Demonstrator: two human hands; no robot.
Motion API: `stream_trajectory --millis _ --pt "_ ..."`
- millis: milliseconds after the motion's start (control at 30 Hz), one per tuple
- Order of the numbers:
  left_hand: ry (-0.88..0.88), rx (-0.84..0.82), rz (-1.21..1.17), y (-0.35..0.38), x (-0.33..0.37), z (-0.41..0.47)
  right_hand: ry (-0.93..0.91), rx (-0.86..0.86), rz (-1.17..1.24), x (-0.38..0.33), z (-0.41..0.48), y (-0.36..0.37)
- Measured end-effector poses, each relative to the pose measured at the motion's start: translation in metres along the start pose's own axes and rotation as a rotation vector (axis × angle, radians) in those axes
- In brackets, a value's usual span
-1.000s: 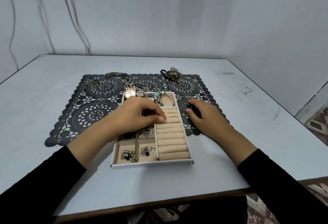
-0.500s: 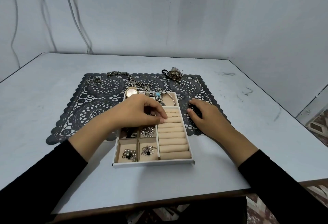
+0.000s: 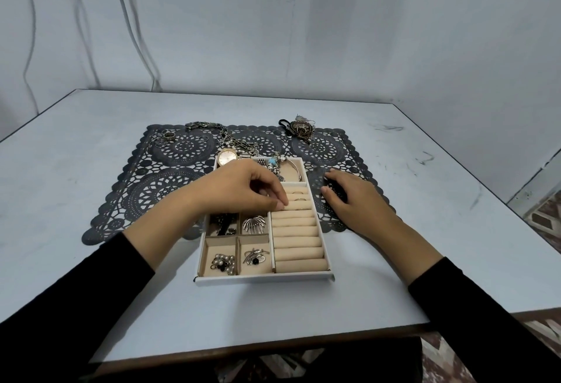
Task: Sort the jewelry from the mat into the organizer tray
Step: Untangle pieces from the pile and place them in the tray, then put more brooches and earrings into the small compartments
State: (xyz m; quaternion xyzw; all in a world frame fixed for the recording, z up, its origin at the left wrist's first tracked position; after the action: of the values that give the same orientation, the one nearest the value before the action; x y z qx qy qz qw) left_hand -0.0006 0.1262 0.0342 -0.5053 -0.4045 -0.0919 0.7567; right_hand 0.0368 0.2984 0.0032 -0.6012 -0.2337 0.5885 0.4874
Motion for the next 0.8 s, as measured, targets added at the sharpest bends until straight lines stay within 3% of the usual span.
stream_trajectory --millis 233,467,600,800 --pt "0.06 0.042 0.013 -0.004 0.005 -0.001 0.058 0.013 0.077 0.004 0.004 -0.008" --pt "0.029 0.45 -0.069 -0.066 -0.023 -0.004 0.057 0.052 0.099 0.0 0.027 -0.015" --pt "-0.081 0.588 0.07 -0.099 -0.066 -0.008 0.047 0.036 0.081 -0.004 0.048 -0.009" --pt "-0.203 0.476 0.301 -0.119 -0.127 -0.002 0.033 0.024 0.05 -0.011 0.086 0.005"
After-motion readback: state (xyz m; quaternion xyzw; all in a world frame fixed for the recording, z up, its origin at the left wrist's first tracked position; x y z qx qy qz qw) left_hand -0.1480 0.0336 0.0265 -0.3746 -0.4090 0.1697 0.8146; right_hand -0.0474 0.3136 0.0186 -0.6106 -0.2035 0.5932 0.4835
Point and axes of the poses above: each hand's wrist, its own z-axis towards the middle knuckle, its own y-axis out of the palm, x = y × z, the point moved 10 cm from there along z, towards the middle knuckle, and after that the axes turned 12 degrees about y, right-handed, at the moved point
